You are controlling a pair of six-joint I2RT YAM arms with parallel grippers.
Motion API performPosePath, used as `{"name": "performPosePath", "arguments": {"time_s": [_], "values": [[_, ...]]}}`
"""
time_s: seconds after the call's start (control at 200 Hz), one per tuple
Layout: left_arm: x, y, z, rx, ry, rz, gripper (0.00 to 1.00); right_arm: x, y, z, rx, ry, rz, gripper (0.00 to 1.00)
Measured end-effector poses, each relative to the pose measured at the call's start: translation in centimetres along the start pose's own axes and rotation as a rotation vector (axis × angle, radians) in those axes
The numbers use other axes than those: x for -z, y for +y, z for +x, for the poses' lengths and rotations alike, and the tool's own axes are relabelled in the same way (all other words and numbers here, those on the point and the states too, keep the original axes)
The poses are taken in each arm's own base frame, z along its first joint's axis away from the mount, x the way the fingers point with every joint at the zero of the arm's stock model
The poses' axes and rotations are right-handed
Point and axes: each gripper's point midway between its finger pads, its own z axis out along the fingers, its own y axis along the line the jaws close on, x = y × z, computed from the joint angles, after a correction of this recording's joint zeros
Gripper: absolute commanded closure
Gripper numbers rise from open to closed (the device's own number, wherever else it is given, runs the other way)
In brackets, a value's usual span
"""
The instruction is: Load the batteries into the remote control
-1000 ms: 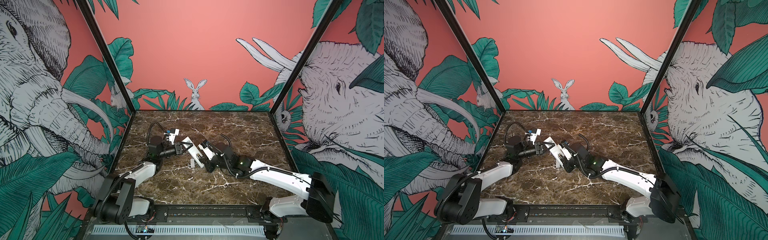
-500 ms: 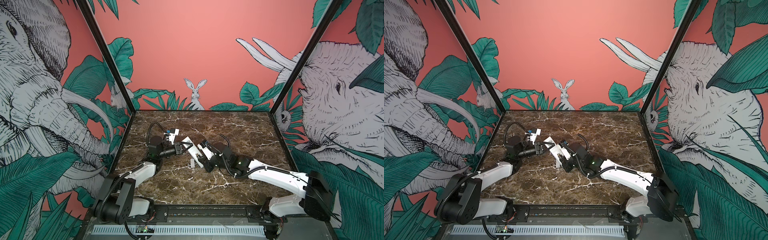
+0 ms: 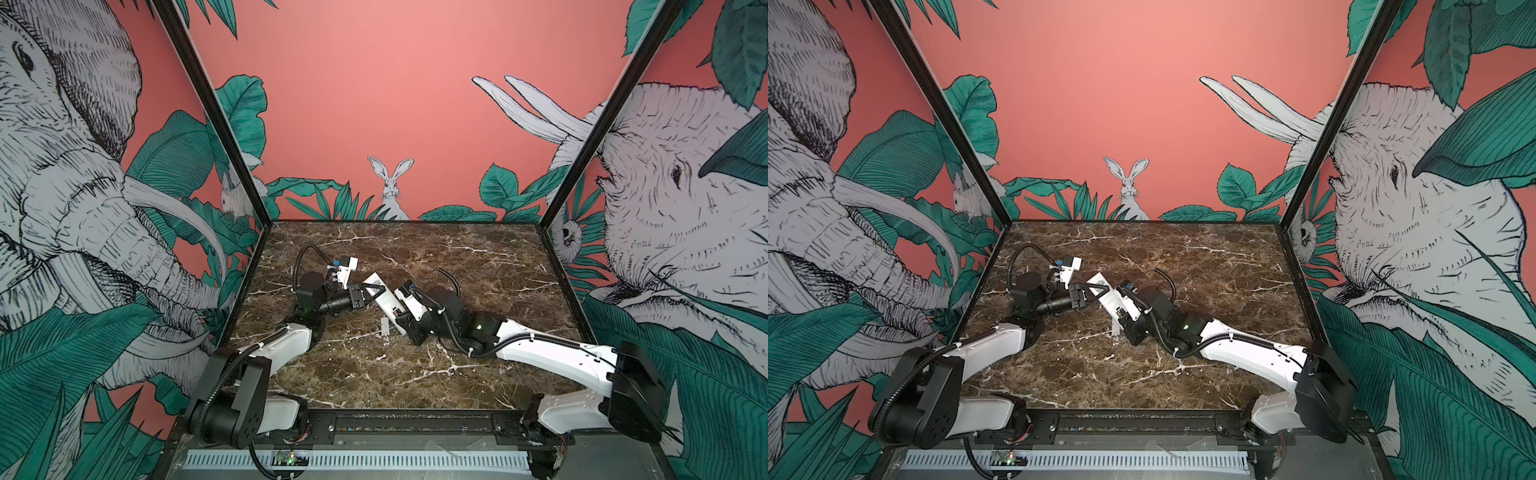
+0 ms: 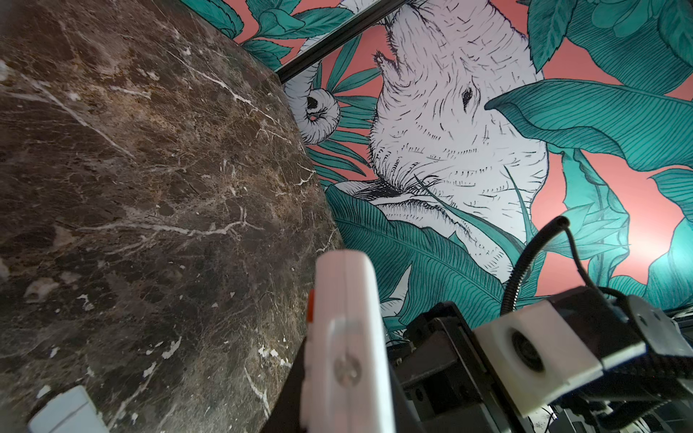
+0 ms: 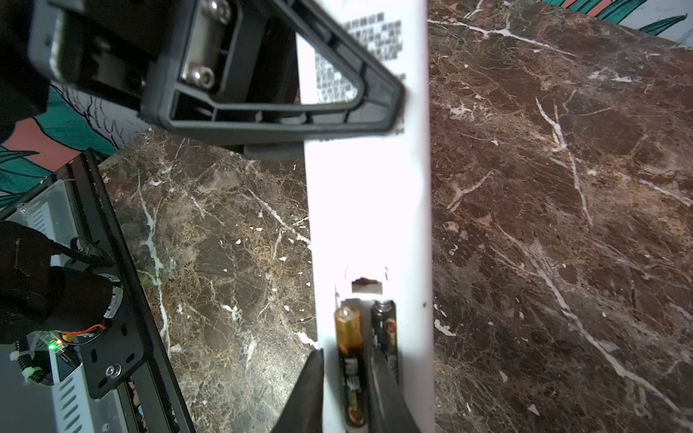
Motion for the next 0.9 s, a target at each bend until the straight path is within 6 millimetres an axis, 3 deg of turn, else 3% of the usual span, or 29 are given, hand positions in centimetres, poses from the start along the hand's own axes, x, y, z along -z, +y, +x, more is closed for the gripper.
{"name": "performPosePath", "arguments": {"time_s": [0.42,0.705,0.9], "values": [[0.0,0.0,0.1,0.007,0.004,0.003,1.0,0.4,-0.7,0.2,0.028,0.008,0.038,0.82],[0.0,0.3,0.1,0.002,0.002,-0.008,1.0,0.5,-0.9,0.6,0.032,0.025,0.045,0.76],[0.2,2.0,1.3,0.024,0.044,-0.081,1.0,2.3,-3.7,1.0,-0.008,0.013,0.146,0.73]]}}
